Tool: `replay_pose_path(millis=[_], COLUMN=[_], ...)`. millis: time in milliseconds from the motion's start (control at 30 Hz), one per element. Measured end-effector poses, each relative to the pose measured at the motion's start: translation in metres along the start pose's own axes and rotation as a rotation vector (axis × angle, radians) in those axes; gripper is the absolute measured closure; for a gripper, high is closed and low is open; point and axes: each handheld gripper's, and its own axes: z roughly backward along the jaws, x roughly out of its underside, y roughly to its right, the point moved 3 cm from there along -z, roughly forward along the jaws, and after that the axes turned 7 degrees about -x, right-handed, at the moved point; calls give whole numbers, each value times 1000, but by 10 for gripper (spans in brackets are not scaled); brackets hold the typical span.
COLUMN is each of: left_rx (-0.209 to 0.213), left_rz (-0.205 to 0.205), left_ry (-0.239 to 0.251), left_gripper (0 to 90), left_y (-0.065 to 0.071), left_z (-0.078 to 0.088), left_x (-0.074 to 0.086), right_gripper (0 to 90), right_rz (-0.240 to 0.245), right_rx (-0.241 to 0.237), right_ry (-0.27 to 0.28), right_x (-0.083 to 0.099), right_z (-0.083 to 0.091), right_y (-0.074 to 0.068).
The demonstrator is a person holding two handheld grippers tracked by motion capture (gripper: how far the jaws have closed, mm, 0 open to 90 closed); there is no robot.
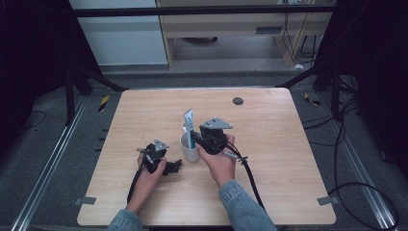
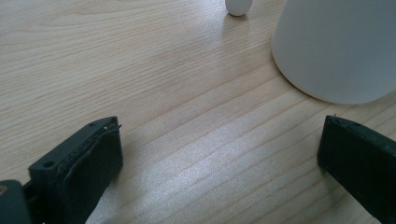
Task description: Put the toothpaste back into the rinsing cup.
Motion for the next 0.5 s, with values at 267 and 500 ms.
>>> replay_pose_path(millis=[267, 500], left_rx=[0, 0], left_rz=[-3, -2], left_ry=[-2, -2], left_gripper=[0, 0], left_y=[0, 0], left_z=[0, 0], left_x=[0, 0], right_gripper=[447, 316], right_rz=[99, 128], right_rx=[-8, -15], right_ry=[-144, -184], right_x=[-2, 0], right_z=[10, 22], right_y=[7, 19])
